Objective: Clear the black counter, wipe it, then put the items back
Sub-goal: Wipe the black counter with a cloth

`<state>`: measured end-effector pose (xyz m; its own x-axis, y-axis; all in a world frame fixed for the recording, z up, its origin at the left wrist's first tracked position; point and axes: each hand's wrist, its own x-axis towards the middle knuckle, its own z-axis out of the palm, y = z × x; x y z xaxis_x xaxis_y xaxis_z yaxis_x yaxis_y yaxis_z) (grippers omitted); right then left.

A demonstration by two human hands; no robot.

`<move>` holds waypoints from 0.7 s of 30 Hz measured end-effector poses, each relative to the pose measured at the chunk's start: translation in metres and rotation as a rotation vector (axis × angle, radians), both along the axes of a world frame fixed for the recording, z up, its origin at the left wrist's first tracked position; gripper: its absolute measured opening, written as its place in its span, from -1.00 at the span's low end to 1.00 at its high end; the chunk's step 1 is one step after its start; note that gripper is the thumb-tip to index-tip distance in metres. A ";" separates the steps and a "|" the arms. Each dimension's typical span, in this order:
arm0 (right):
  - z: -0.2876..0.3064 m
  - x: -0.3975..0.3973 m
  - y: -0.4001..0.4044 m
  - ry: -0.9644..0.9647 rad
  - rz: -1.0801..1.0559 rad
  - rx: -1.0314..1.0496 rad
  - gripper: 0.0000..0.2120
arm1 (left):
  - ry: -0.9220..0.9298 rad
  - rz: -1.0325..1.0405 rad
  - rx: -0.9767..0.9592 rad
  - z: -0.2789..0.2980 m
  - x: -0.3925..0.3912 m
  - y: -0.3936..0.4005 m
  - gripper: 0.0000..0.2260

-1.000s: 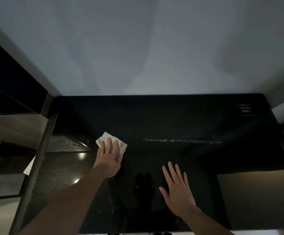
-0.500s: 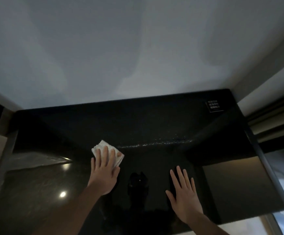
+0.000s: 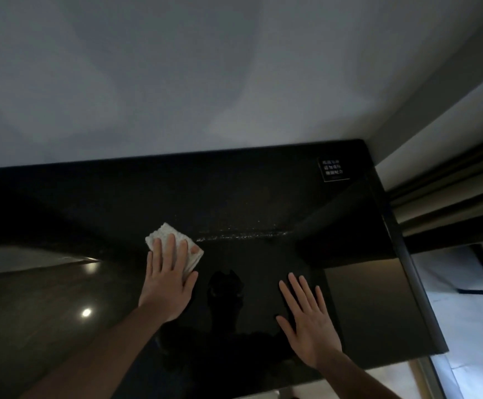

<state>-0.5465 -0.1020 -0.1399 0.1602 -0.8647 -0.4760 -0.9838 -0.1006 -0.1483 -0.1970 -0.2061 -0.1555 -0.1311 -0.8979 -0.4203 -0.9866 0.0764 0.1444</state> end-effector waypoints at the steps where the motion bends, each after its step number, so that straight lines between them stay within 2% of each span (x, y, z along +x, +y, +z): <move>1: -0.001 -0.006 -0.002 -0.012 0.028 -0.002 -0.32 | -0.014 0.014 -0.003 0.000 -0.009 0.001 -0.28; 6: -0.006 -0.048 -0.010 -0.101 0.148 -0.023 -0.33 | -0.018 0.087 -0.021 0.001 -0.071 0.001 -0.28; 13: -0.016 -0.155 -0.021 -0.112 0.138 -0.092 -0.34 | 0.041 0.147 -0.040 0.000 -0.184 -0.002 -0.30; 18: -0.018 -0.235 -0.035 -0.068 -0.089 -0.193 -0.30 | 0.065 0.112 -0.061 0.004 -0.253 -0.010 -0.33; 21: -0.018 -0.264 -0.036 -0.040 -0.213 -0.161 -0.26 | 0.069 0.058 -0.074 0.004 -0.302 -0.021 -0.33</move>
